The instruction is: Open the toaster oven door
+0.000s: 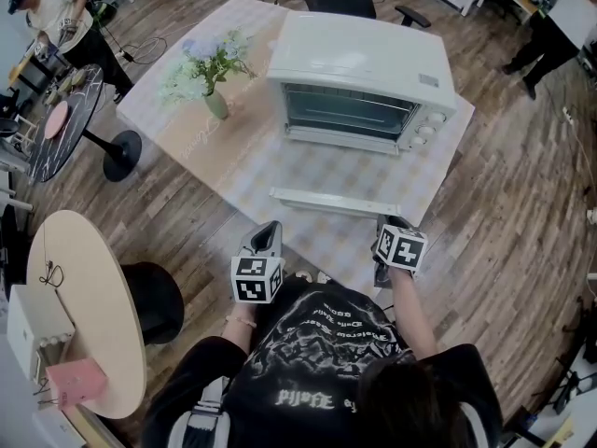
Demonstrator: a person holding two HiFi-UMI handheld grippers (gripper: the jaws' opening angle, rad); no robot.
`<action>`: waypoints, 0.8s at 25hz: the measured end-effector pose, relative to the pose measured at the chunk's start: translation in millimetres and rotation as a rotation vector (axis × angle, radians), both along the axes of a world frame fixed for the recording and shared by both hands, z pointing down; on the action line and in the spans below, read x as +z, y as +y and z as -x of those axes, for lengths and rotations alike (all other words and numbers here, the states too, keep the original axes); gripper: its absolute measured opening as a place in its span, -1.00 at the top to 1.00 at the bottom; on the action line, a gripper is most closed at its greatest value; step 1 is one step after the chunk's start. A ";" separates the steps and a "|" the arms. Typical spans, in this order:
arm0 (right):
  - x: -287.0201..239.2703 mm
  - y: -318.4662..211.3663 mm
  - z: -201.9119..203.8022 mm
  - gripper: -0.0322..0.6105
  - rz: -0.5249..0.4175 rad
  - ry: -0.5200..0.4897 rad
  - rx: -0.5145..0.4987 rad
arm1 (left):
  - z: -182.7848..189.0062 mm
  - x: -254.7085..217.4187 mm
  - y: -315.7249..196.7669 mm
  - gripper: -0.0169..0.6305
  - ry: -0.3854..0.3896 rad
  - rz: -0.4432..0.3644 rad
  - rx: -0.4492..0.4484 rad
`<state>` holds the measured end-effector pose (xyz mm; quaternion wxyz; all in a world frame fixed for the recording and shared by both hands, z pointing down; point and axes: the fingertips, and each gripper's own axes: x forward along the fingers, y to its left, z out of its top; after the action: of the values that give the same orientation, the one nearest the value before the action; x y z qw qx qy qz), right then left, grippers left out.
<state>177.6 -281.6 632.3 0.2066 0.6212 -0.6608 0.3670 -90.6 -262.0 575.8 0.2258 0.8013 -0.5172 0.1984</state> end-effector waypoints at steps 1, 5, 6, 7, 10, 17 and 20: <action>1.4 0.9 -0.6 0.65 0.008 0.007 0.002 | -0.6 0.2 -0.5 0.89 -0.001 0.000 0.001; 6.0 2.2 -2.2 0.66 0.020 0.035 0.003 | -3.1 0.8 -1.7 0.89 -0.005 0.000 0.006; 7.7 2.7 -2.3 0.66 0.021 0.040 0.003 | -3.7 0.9 -1.7 0.89 -0.006 0.000 0.008; 9.5 3.2 -2.4 0.66 0.022 0.046 0.004 | -4.3 1.0 -1.5 0.89 -0.007 0.000 0.010; 15.4 4.5 -2.7 0.66 0.033 0.051 0.006 | -6.0 1.8 -0.7 0.89 -0.012 0.005 0.014; 25.7 7.0 -2.9 0.67 0.069 0.050 0.003 | -7.5 1.7 0.4 0.89 -0.017 0.007 0.014; 29.0 7.4 -3.0 0.67 0.083 0.049 0.003 | -8.5 2.7 0.7 0.89 -0.017 0.008 0.015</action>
<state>180.6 -274.1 661.3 0.2479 0.6217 -0.6389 0.3793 -82.2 -261.3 578.5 0.2233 0.8024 -0.5124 0.2089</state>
